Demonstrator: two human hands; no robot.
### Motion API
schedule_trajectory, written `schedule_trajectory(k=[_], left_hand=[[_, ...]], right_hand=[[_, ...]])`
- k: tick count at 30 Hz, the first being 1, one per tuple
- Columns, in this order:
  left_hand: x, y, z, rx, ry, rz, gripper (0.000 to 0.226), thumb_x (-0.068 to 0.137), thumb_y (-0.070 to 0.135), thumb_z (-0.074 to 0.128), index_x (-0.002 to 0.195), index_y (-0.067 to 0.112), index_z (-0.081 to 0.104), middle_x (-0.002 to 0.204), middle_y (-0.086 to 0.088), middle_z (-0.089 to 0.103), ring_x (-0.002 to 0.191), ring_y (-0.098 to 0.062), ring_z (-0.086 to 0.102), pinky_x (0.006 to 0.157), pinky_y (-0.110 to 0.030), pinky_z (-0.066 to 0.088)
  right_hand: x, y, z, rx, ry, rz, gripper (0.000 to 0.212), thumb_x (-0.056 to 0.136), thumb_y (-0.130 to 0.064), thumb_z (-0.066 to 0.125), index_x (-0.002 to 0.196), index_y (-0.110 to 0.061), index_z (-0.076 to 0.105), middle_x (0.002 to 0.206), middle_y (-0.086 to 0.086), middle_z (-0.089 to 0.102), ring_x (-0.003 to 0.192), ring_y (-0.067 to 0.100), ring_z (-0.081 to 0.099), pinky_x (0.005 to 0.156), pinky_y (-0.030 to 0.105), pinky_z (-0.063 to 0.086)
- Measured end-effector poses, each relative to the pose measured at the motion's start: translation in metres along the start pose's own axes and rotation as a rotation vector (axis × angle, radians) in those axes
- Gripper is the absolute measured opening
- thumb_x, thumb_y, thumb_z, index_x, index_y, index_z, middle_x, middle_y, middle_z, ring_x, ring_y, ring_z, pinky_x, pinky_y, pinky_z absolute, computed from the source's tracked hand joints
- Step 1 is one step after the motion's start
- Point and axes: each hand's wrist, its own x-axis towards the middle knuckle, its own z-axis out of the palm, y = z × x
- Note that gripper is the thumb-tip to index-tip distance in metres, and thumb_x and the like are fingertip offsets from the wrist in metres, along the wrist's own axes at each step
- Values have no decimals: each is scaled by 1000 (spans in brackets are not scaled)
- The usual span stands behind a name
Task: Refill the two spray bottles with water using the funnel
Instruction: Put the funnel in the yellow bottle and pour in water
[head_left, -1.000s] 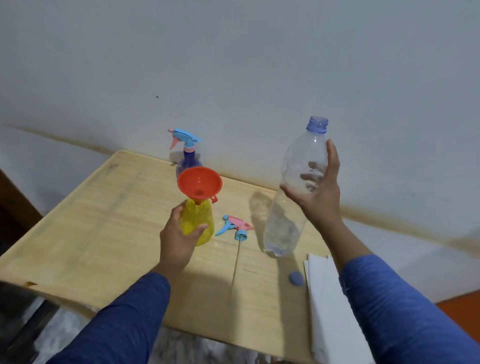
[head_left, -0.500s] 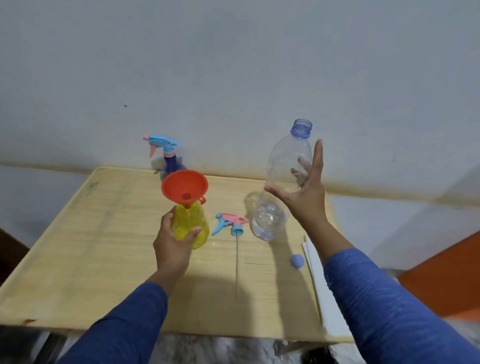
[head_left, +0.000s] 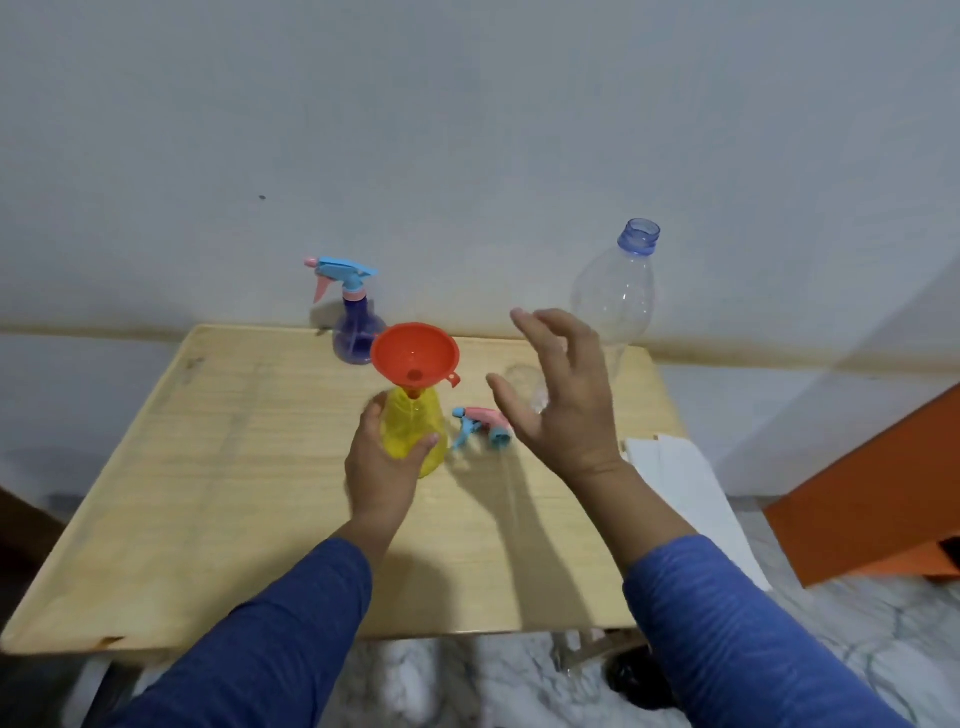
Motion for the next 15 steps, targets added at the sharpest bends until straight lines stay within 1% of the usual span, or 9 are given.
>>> schedule_trajectory(k=[2,4,6,8,10,12,14,15], left_hand=[[4,-2,-3,-9,-8,22,71,73,34,78,134,33,42,134,9,52,120,-12,48,95,-26,37],[8,-3,-6,-9,-35,42,69,73,36,77,132,34,43,130,10,55,116,-11,51,96,-29,41],[11,-2,-8,-18,-60,51,64,73,34,77,130,34,47,118,13,58,106,-8,53,92,-28,43],[14,-1,-10,-28,-73,48,61,74,33,77,128,32,49,110,13,58,101,-7,52,89,-25,42],[16,0,-12,-25,-80,48,61,74,32,77,128,28,50,109,11,58,99,-7,51,87,-24,40],[16,0,-14,-36,-84,41,60,74,30,78,127,27,51,107,13,58,98,-6,51,85,-22,39],[16,1,-15,-52,-88,31,59,74,28,78,126,26,52,104,15,57,96,-5,51,83,-20,39],[16,2,-15,-55,-88,28,58,74,27,78,126,26,53,104,15,57,96,-4,51,83,-19,38]], right_hand=[[-2,-10,18,35,-100,-25,44,79,-28,71,118,-10,62,112,13,59,101,23,55,84,39,50],[-5,-13,33,53,-190,-12,41,78,-31,69,115,-12,65,111,9,62,98,24,58,79,42,51],[-7,-13,45,42,-236,2,38,77,-29,71,111,-13,67,108,7,64,94,28,60,74,44,52],[-7,-14,51,21,-246,4,33,75,-23,73,106,-12,70,103,7,67,90,30,62,72,44,53],[-6,-16,55,6,-240,-2,24,76,-18,72,98,-10,72,96,7,69,86,30,63,71,39,54],[-3,-19,57,8,-227,2,18,77,-16,70,92,-8,73,90,7,70,82,30,64,71,32,51],[0,-22,58,10,-209,11,17,77,-16,69,90,-7,74,88,7,71,81,29,64,73,25,46],[2,-23,57,11,-200,12,17,76,-15,70,90,-7,74,87,8,71,81,28,65,73,24,47]])
